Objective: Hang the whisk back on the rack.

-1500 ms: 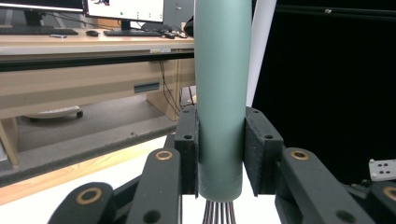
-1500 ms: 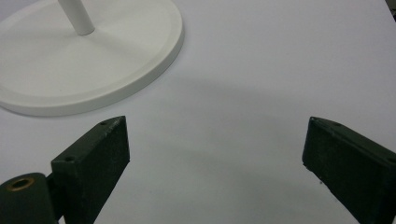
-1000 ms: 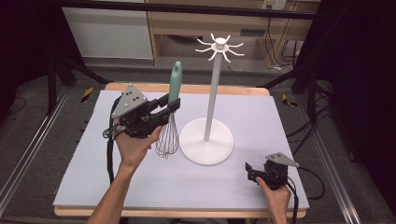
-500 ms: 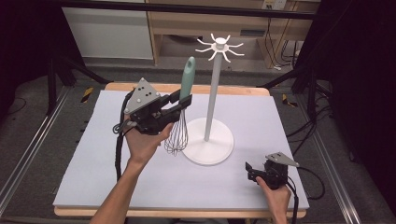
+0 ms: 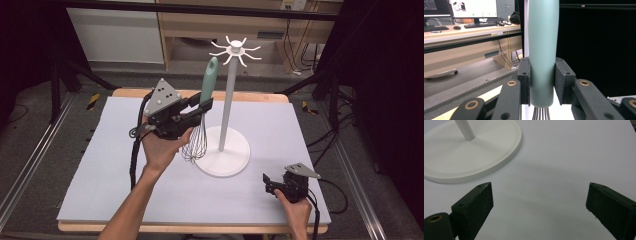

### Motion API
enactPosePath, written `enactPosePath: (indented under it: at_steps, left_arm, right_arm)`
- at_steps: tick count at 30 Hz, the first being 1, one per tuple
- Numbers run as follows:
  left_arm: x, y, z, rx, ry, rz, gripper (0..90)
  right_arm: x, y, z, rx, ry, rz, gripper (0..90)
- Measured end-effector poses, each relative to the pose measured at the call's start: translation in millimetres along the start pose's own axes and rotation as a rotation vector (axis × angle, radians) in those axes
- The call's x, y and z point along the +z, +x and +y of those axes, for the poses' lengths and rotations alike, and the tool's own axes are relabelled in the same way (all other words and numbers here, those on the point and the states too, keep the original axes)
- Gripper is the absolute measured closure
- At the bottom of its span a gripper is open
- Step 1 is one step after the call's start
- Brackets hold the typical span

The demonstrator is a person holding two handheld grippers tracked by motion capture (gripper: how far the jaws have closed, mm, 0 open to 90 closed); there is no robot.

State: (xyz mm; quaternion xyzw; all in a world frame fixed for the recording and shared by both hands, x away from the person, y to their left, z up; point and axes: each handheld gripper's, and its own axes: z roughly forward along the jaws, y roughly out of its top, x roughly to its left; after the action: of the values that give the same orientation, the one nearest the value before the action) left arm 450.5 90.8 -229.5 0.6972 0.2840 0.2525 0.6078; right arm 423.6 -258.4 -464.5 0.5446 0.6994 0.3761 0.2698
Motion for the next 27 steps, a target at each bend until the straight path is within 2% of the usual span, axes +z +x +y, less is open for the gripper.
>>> enactPosePath:
  at_steps: [27]
  left_arm:
    - [20.7,-4.7,1.7,0.006,0.026,0.004,68.6]
  right_arm:
    - [-0.2,-0.6,-0.1,-0.001,-0.001,0.003,7.9]
